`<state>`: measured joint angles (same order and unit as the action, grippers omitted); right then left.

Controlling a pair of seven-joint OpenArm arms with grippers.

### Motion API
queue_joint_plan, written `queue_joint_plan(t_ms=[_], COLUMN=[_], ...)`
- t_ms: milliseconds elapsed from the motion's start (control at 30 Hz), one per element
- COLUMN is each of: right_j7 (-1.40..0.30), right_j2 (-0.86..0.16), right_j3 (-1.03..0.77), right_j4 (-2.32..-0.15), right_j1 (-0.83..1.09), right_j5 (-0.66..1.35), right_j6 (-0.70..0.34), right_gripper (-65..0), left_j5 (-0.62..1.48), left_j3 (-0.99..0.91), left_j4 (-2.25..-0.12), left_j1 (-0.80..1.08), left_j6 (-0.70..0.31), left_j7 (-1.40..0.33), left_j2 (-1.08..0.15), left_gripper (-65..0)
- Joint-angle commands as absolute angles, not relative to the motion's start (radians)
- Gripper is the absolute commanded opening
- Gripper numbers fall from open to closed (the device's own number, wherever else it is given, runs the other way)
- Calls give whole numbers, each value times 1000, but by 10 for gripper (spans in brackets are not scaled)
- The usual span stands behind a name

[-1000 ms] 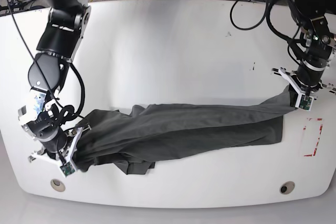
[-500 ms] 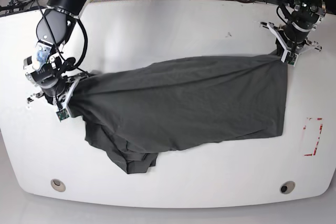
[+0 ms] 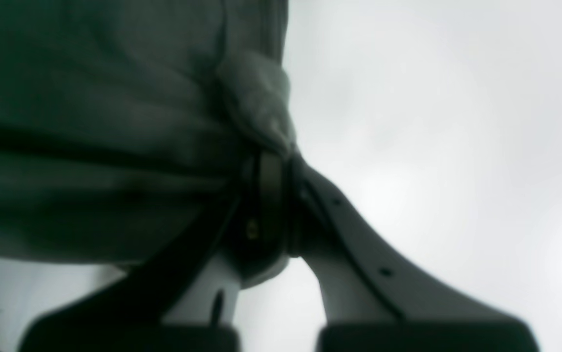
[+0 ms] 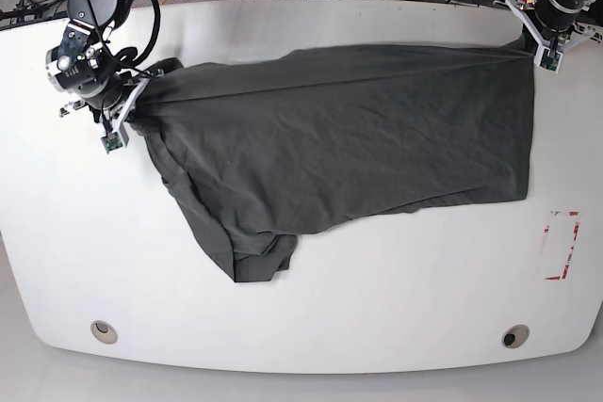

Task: Fold the T-shirt properly
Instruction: 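Release the shirt with the right gripper and grasp its hem corner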

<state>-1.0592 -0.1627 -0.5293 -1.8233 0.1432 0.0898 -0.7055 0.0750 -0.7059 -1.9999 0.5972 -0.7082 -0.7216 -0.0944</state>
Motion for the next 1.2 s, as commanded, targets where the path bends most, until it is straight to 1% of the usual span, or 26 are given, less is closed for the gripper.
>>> queue_joint_plan(t_ms=[0, 33, 67, 133, 167, 200, 233, 300, 333, 433, 533, 633, 700, 833, 933, 1033, 1167], right_j7=[-1046, -1046, -1046, -1046, -1046, -1046, -1046, -1044, -1044, -1044, -1044, -1043, -1041, -1041, -1036, -981, -901], right_j2=[-176, -176, -176, -176, -176, -176, -177, -177, -177, -177, -177, -177, -177, -177, -176, -176, -176], right_j3=[-535, -535, -535, -535, -535, -535, -536, -536, -536, -527, -503, -427, -371, -271, -183, -139, -113], right_j4=[-1845, -1845, -1845, -1845, -1845, -1847, -1856, -1886, -1896, -1928, -1934, -1920, -1905, -1859, -1784, -1701, -1581], right_j1=[150, 157, 165, 170, 174, 179, 179, 179, 179, 174, 142, 107, 76, -5, -84, -140, -197], right_j5=[113, 122, 137, 162, 180, 196, 206, 214, 217, 220, 220, 205, 180, 94, 30, -16, -85], right_j6=[-698, -698, -698, -698, -698, -698, -698, -698, -698, -698, -698, -698, -698, -698, -698, -698, -698], right_gripper=[-620, -580, -520, -438, -369, -309, -263, -187, -173, -165, -165, -166, -181, -217, -252, -263, -262], left_j5=[73, 73, 73, 73, 73, 73, 73, 71, 71, 71, 74, 76, 76, 77, 77, 77, 77], left_j3=[-719, -720, -720, -720, -720, -720, -720, -720, -719, -714, -713, -713, -713, -716, -717, -719, -720], left_j4=[-2015, -2015, -2015, -2015, -2015, -2015, -2015, -2015, -2014, -2011, -2011, -2011, -2011, -2011, -2011, -2011, -2011], left_j1=[607, 607, 607, 608, 613, 613, 613, 613, 613, 613, 611, 608, 608, 607, 607, 607, 607], left_j6=[-698, -698, -698, -698, -698, -698, -698, -698, -698, -698, -698, -698, -698, -698, -698, -698, -698], left_j7=[-717, -719, -720, -722, -722, -722, -722, -722, -722, -722, -722, -722, -722, -722, -720, -720, -720], left_j2=[-107, -107, -107, -107, -107, -107, -107, -107, -107, -107, -107, -107, -107, -107, -107, -107, -107], left_gripper=[-650, -650, -650, -650, -636, -610, -582, -507, -479, -374, -321, -318, -318, -318, -318, -318, -318])
